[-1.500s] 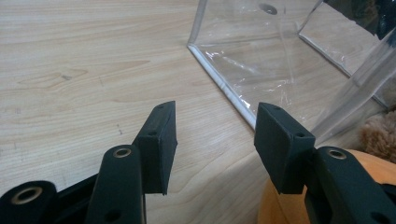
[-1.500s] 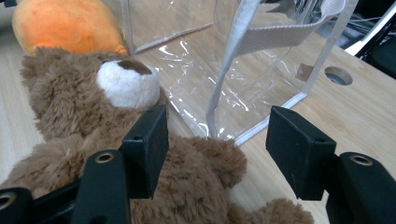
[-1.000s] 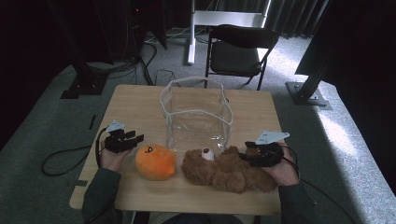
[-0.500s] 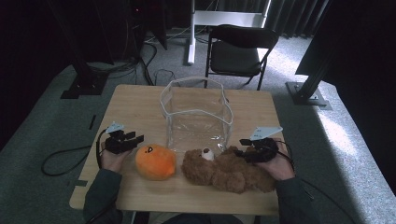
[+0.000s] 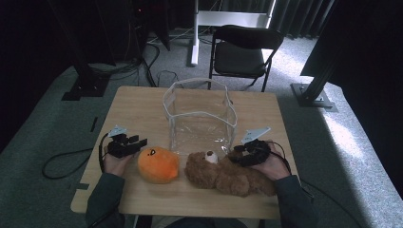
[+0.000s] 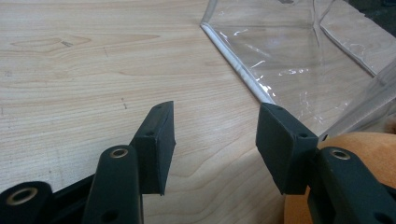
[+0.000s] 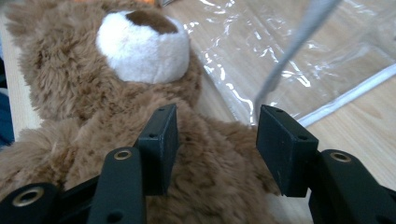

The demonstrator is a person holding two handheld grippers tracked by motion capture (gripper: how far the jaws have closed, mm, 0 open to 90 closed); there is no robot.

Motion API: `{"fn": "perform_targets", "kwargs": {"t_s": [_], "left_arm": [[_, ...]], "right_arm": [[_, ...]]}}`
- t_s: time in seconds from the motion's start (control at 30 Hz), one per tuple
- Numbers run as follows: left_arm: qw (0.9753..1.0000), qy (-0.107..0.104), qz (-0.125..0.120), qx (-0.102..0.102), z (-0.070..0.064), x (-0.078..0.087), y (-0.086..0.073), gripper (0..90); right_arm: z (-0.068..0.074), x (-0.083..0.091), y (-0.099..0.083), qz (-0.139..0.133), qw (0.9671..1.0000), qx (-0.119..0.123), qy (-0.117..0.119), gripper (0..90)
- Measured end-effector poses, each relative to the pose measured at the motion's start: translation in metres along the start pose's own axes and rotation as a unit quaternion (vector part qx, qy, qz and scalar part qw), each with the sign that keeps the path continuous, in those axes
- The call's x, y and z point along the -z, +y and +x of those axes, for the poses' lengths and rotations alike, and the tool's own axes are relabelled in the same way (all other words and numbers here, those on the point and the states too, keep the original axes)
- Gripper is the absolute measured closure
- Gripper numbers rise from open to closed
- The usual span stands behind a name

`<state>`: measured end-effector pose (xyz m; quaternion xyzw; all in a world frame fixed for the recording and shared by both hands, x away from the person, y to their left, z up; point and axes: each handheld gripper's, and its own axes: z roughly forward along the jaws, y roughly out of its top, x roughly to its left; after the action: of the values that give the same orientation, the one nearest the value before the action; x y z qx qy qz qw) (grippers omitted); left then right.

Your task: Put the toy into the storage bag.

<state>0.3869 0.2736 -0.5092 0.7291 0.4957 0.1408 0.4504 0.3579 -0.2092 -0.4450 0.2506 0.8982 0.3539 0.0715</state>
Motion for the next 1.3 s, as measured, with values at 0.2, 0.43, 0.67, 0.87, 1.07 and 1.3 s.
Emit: {"fn": "perform_targets", "kwargs": {"t_s": [0.2,0.43,0.67,0.87,1.07,1.3], "left_arm": [[1.0,-0.001,-0.002,0.001,-0.001,0.001,0.0,47.8],[1.0,-0.002,-0.001,0.0,-0.001,0.0,-0.001,47.8],[1.0,-0.001,-0.002,0.0,-0.001,0.001,-0.001,47.8],[1.0,0.0,-0.002,0.0,-0.002,0.001,-0.001,47.8],[1.0,0.0,-0.002,0.001,-0.002,0.001,0.0,47.8],[1.0,0.0,-0.001,-0.001,-0.002,0.001,-0.001,47.8]], "right_arm": [[0.002,-0.002,-0.001,0.0,1.0,-0.004,0.009,47.9],[0.01,0.0,-0.006,-0.002,0.9997,-0.004,0.023,46.7],[0.021,0.001,-0.009,-0.002,0.9993,0.003,0.037,43.6],[0.036,0.0,-0.009,0.011,0.9989,0.025,0.039,28.3],[0.051,0.0,-0.01,0.025,0.9972,0.055,0.045,20.5],[0.06,-0.003,-0.014,0.036,0.9957,0.068,0.052,13.1]]}}
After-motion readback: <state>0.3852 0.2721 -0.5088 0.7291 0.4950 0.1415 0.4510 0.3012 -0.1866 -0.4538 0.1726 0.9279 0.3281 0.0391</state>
